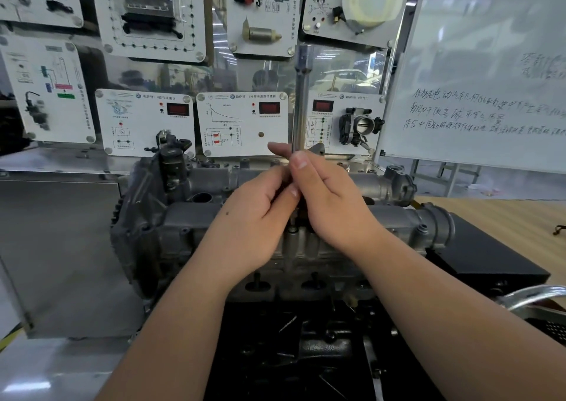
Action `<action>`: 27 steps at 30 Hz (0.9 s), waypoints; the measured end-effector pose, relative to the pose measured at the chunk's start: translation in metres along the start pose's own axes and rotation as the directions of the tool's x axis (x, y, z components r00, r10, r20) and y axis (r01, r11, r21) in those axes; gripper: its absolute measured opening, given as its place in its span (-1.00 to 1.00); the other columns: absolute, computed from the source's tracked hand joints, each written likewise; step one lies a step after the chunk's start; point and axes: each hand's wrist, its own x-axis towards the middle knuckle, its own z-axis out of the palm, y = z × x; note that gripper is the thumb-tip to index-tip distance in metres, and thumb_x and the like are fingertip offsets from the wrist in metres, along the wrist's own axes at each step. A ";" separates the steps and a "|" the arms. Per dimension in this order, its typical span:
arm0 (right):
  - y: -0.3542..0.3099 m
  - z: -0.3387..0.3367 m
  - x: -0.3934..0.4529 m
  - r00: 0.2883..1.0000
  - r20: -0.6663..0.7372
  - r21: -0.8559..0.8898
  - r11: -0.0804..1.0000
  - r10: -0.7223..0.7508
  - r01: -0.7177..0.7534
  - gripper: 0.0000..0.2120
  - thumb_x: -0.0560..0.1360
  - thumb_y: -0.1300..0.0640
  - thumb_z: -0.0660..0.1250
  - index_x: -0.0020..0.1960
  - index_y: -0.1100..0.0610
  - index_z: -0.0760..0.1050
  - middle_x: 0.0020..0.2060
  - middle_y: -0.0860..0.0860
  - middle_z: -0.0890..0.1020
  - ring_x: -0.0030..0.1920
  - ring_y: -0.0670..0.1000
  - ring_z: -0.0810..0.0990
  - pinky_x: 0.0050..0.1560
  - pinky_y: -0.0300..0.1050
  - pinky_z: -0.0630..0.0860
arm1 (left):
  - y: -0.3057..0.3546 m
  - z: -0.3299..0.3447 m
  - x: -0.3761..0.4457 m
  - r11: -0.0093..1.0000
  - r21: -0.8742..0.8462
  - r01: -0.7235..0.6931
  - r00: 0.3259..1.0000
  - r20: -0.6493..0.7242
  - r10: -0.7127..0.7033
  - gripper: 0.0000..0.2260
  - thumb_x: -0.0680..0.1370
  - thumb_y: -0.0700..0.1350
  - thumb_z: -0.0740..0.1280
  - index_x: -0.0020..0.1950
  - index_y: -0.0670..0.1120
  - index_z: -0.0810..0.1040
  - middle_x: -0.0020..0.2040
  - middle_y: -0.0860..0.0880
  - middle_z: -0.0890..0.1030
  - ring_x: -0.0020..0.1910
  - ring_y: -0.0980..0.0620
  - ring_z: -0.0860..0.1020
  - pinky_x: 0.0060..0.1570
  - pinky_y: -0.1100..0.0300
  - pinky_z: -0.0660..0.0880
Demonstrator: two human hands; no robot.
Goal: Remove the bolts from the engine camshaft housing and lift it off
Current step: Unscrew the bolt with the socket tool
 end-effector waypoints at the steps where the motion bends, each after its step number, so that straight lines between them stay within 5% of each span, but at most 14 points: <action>1: 0.000 0.000 0.000 1.000 0.004 0.008 1.000 0.004 -0.004 -0.71 0.66 -0.12 0.08 0.25 -0.14 0.52 0.04 -0.37 0.62 0.13 -0.33 0.56 0.09 -0.47 0.39 | 0.000 0.001 0.000 1.000 0.013 0.002 1.000 -0.013 -0.001 -0.78 0.63 0.08 0.18 0.15 0.08 0.58 -0.04 0.14 0.68 -0.04 0.14 0.64 -0.01 0.05 0.57; 8: 0.003 0.000 0.000 0.999 -0.048 0.009 1.000 -0.005 0.006 -0.84 0.66 0.02 0.21 0.17 -0.06 0.53 -0.24 -0.32 0.59 -0.13 -0.23 0.58 -0.04 -0.32 0.48 | -0.004 0.010 0.002 1.000 -0.007 0.016 0.993 -0.118 -0.016 -0.83 0.61 0.07 0.27 0.13 0.05 0.55 -0.06 0.06 0.69 -0.05 0.04 0.67 -0.02 -0.14 0.60; 14: 0.002 -0.002 0.001 1.000 -0.017 -0.009 1.000 0.009 -0.009 -0.77 0.65 -0.02 0.16 0.16 -0.04 0.57 -0.17 -0.35 0.63 -0.02 -0.27 0.60 0.02 -0.34 0.47 | -0.001 0.005 0.001 0.998 -0.057 0.024 1.000 0.021 -0.023 -0.77 0.68 0.07 0.14 0.24 0.14 0.54 0.06 0.22 0.66 0.10 0.23 0.61 0.04 0.23 0.53; 19: 0.002 -0.001 0.001 1.000 0.004 -0.020 1.000 0.016 -0.016 -0.74 0.65 -0.03 0.16 0.09 -0.03 0.62 -0.15 -0.19 0.67 -0.03 -0.20 0.63 0.00 -0.32 0.51 | 0.000 -0.004 0.002 0.987 -0.144 0.078 0.995 0.077 -0.067 -0.73 0.63 0.04 0.19 0.18 0.00 0.60 0.04 -0.15 0.68 0.08 -0.21 0.63 0.16 -0.28 0.52; 22: 0.001 -0.001 0.002 1.000 0.000 -0.003 1.000 0.014 -0.014 -0.74 0.65 -0.06 0.16 0.06 -0.06 0.62 -0.15 -0.18 0.68 -0.04 -0.18 0.64 -0.01 -0.30 0.51 | 0.002 -0.002 0.000 0.991 -0.125 0.057 0.998 0.041 -0.052 -0.75 0.63 0.01 0.20 0.19 -0.01 0.60 0.04 0.03 0.69 0.08 0.01 0.65 0.16 -0.12 0.56; 24: 0.001 -0.001 0.001 1.000 -0.009 0.031 0.999 0.009 -0.009 -0.65 0.61 -0.14 0.19 0.05 0.06 0.64 -0.15 -0.03 0.69 -0.07 -0.05 0.66 -0.03 -0.11 0.58 | 0.004 0.000 -0.002 0.995 -0.099 0.024 1.000 0.003 -0.024 -0.78 0.63 -0.01 0.21 0.20 0.01 0.59 0.03 0.12 0.69 0.06 0.15 0.64 0.11 0.06 0.57; 27: -0.001 0.000 0.000 0.999 -0.034 0.066 0.998 0.004 -0.001 -0.59 0.52 -0.21 0.23 0.01 0.10 0.62 -0.14 0.17 0.65 -0.05 0.20 0.63 0.04 0.22 0.58 | 0.002 0.004 -0.003 0.998 -0.058 0.003 0.999 -0.053 -0.006 -0.82 0.62 0.00 0.26 0.17 0.02 0.58 -0.02 0.11 0.69 -0.01 0.13 0.66 0.03 0.00 0.59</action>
